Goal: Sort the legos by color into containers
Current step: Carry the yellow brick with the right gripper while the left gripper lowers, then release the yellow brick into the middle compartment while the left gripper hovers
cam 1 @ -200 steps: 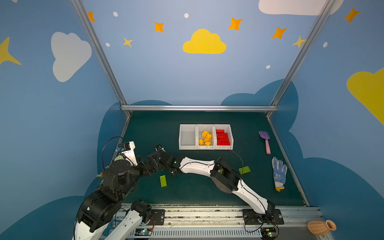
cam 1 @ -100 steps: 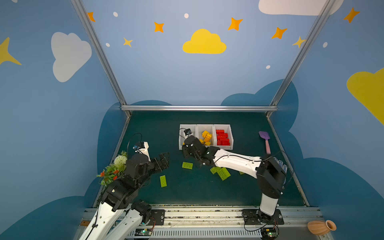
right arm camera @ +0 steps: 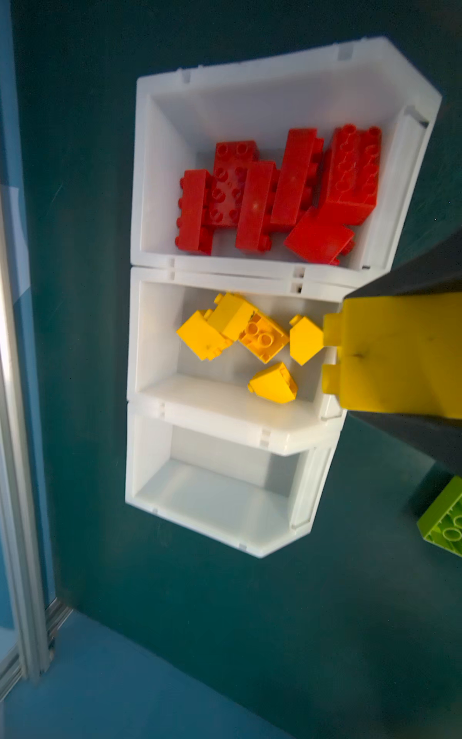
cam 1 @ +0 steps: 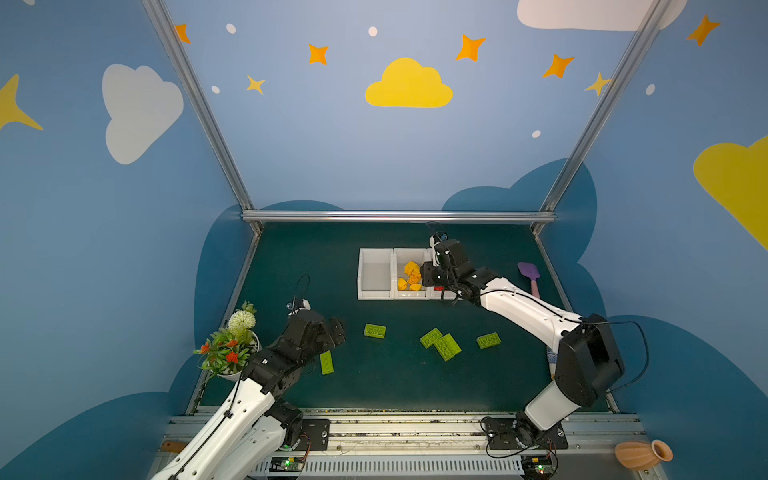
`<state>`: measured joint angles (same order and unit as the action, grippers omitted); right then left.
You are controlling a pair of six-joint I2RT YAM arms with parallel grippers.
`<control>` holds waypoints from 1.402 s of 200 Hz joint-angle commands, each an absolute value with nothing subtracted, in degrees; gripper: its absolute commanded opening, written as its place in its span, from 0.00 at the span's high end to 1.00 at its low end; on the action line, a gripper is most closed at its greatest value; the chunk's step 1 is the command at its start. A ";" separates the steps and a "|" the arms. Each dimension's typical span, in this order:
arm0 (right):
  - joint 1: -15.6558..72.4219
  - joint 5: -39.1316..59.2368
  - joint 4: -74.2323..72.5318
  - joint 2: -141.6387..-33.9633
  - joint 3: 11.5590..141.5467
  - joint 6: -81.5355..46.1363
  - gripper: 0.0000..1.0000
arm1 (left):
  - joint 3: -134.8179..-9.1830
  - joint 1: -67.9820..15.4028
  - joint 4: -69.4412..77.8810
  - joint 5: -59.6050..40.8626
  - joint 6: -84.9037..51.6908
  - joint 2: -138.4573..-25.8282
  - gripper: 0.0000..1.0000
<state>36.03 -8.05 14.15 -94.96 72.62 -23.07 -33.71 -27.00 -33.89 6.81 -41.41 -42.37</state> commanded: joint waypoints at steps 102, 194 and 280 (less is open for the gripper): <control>34.02 -0.10 15.72 -114.20 90.92 -21.96 0.72 | -26.73 -29.09 -37.75 12.39 -47.87 -45.93 0.03; 31.68 -0.38 13.88 -109.80 90.26 -20.95 0.34 | -23.02 -31.37 -34.47 12.48 -49.30 -47.78 0.21; 31.46 -5.46 2.71 -82.33 60.06 -23.97 0.30 | -23.99 -32.27 -30.62 12.41 -49.48 -55.84 0.28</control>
